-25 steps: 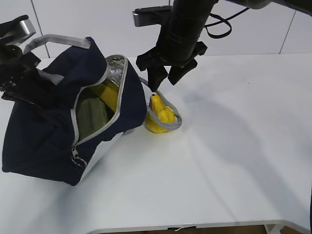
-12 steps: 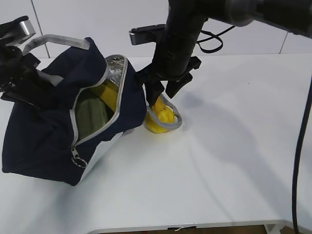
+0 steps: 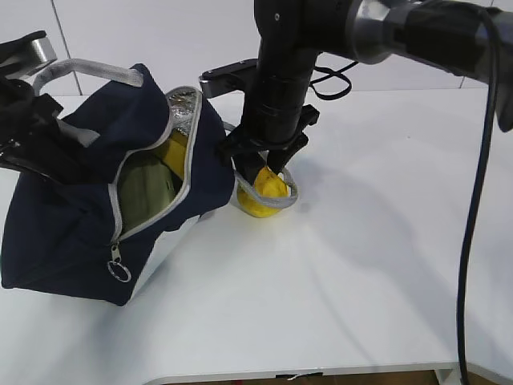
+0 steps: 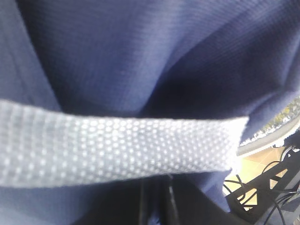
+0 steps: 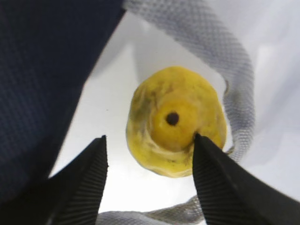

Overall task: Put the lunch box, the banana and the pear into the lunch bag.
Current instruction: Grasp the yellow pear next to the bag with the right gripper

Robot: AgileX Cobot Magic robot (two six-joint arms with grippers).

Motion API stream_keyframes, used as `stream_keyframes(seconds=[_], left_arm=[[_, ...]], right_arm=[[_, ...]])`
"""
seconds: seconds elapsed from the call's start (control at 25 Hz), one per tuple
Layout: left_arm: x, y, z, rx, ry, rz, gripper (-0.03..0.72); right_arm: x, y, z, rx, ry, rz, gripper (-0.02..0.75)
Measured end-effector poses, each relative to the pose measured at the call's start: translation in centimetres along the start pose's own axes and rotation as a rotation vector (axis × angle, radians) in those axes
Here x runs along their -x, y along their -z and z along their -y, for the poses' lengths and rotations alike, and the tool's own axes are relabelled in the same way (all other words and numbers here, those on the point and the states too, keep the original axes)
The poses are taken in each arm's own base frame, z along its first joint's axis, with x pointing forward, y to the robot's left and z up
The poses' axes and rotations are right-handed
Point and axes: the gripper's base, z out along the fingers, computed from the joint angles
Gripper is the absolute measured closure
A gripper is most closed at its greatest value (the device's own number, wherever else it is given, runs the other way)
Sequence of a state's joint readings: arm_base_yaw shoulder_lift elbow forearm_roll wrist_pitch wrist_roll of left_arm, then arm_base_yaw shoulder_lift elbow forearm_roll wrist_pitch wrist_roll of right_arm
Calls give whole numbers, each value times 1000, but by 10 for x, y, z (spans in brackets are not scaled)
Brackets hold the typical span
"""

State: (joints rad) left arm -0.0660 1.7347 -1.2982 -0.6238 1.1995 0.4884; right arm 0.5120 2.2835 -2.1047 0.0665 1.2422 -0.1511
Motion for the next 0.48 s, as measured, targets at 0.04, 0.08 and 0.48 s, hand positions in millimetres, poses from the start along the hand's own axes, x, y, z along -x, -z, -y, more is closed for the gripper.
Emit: stream_keyframes(seconds=[0.04,0.08,0.48], left_arm=[[0,0,0,0,0,0,701],[0,0,0,2,-1,-1,701],[0,0,0,2,-1,-1,701]], right_arm=[[0,0,1,-10,3,1,262],[1,0,1,-14,5,6,262],[6,0,2,-26,8,71,262]])
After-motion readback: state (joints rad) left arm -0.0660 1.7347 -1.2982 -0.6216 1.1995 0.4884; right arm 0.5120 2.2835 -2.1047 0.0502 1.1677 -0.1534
